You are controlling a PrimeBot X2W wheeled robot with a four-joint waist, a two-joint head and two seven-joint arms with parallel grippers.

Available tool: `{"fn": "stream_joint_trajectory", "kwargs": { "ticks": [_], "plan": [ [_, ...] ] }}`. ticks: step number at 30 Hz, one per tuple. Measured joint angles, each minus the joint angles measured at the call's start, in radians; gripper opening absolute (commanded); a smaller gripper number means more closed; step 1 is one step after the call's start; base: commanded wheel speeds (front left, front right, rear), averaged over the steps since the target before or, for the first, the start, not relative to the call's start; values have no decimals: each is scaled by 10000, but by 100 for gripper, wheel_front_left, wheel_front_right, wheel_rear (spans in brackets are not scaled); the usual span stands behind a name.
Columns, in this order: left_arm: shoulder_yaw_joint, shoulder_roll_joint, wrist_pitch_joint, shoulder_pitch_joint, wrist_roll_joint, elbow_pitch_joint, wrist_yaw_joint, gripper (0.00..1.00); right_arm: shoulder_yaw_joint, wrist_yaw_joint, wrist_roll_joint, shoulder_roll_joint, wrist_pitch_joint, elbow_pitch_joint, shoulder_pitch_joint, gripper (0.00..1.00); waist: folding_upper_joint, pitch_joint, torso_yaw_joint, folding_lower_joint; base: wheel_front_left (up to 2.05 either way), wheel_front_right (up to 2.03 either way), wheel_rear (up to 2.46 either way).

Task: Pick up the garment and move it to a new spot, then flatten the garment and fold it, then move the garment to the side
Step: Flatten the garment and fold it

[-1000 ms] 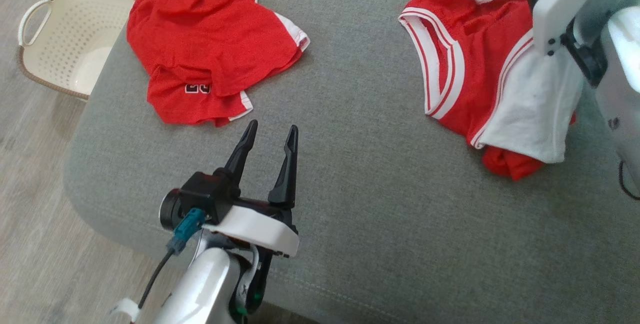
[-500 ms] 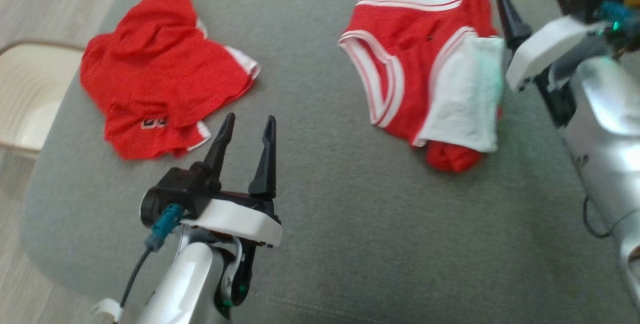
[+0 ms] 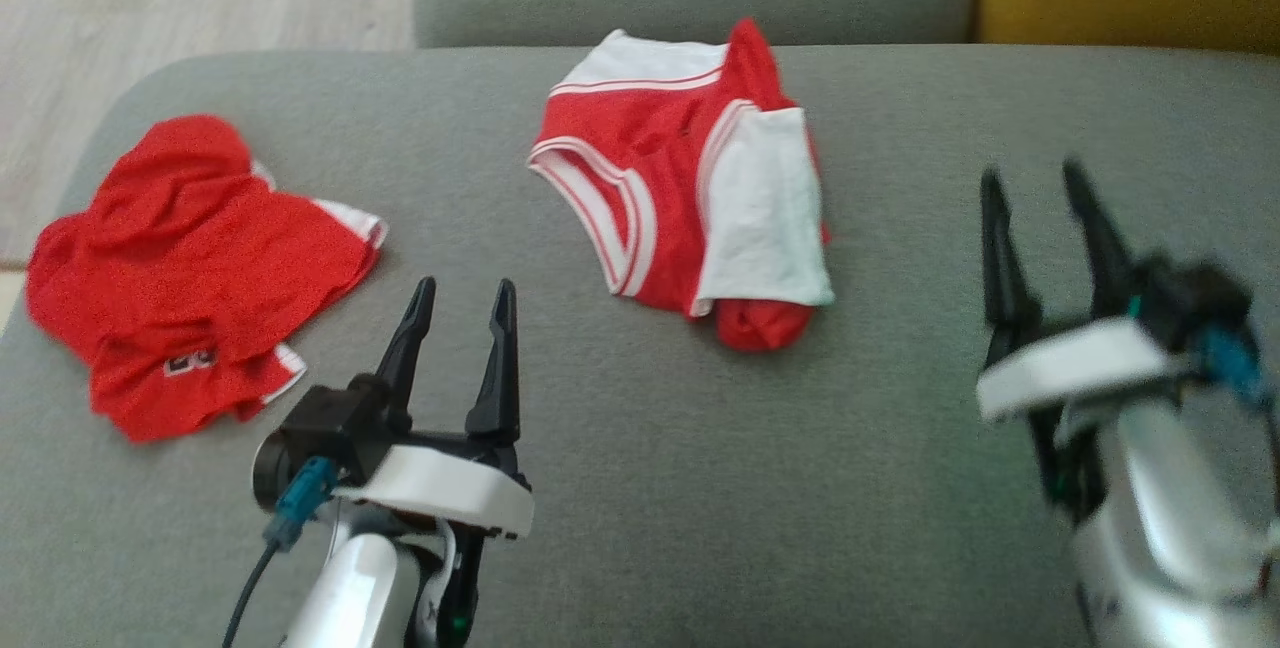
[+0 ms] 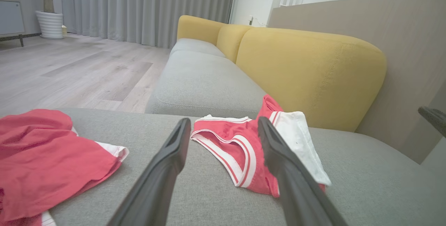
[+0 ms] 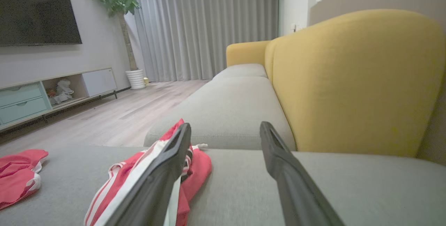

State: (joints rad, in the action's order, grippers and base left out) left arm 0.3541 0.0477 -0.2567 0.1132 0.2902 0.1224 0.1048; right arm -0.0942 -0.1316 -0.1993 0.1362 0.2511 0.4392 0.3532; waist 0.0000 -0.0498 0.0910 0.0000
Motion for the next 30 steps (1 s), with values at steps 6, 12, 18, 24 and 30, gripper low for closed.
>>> {"fn": "stream_joint_trajectory", "kwargs": {
  "ticks": [6,12,18,24,30],
  "plan": [
    [-115,2,0,-171,-77,136,-94,100,744,0,487,-662,-36,-1569,-1817,100,0,-12,-641,0,0,0,0],
    [0,2,0,-64,-130,385,-282,100,765,0,690,-788,-301,-2403,-1892,100,0,-336,-974,0,0,0,0],
    [1191,-4,2,907,-997,2303,-965,100,867,0,777,-836,-504,-2830,-1880,100,0,-842,-1414,0,0,0,0],
    [1555,-15,2,2357,-1682,4199,-859,100,911,0,656,-844,-489,-2857,-1848,100,0,-1420,-1883,0,0,0,0],
    [1517,-23,2,3421,-1848,5009,-700,100,938,0,546,-849,-395,-2832,-1738,100,0,-1901,-2364,1,0,0,0]
  ]
}}
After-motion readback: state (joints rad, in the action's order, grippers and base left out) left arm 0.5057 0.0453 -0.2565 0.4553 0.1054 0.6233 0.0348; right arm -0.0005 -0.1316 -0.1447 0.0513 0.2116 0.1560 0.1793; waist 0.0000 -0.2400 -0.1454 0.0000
